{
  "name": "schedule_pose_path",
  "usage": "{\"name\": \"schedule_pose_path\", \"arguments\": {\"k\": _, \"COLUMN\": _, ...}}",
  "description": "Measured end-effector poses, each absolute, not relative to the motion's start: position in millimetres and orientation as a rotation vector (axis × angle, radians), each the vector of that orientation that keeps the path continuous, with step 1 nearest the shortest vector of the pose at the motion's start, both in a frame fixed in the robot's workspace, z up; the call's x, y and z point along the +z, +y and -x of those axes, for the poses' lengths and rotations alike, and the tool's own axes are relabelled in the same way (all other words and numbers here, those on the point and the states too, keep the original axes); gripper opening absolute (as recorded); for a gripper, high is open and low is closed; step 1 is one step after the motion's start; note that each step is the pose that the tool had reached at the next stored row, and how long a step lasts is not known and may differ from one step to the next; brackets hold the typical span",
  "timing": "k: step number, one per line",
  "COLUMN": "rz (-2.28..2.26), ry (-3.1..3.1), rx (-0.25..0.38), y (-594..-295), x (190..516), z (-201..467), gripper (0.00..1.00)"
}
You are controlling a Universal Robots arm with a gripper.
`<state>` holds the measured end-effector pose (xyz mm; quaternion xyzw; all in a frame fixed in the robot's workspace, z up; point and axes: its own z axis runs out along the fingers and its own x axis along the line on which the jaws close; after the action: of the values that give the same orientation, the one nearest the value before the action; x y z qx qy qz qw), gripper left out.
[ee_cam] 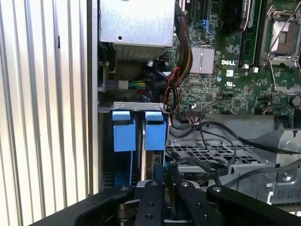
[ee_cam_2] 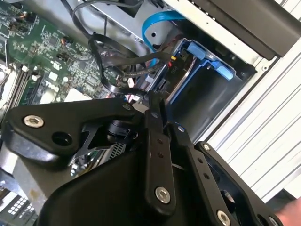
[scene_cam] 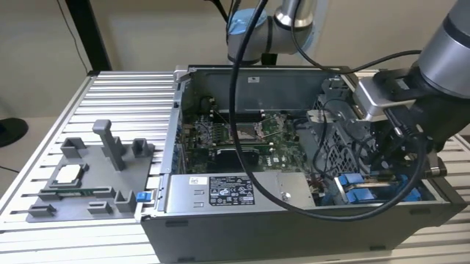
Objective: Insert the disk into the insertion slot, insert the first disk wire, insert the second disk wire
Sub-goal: 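Insert the second disk wire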
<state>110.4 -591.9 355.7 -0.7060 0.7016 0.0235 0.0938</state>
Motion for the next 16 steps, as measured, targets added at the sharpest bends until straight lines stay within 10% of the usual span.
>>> {"name": "schedule_pose_path", "arguments": {"k": 16, "rz": 2.095, "ry": 2.082, "rx": 0.069, "y": -592.2, "x": 342.4, "z": -119.4, "gripper": 0.00}}
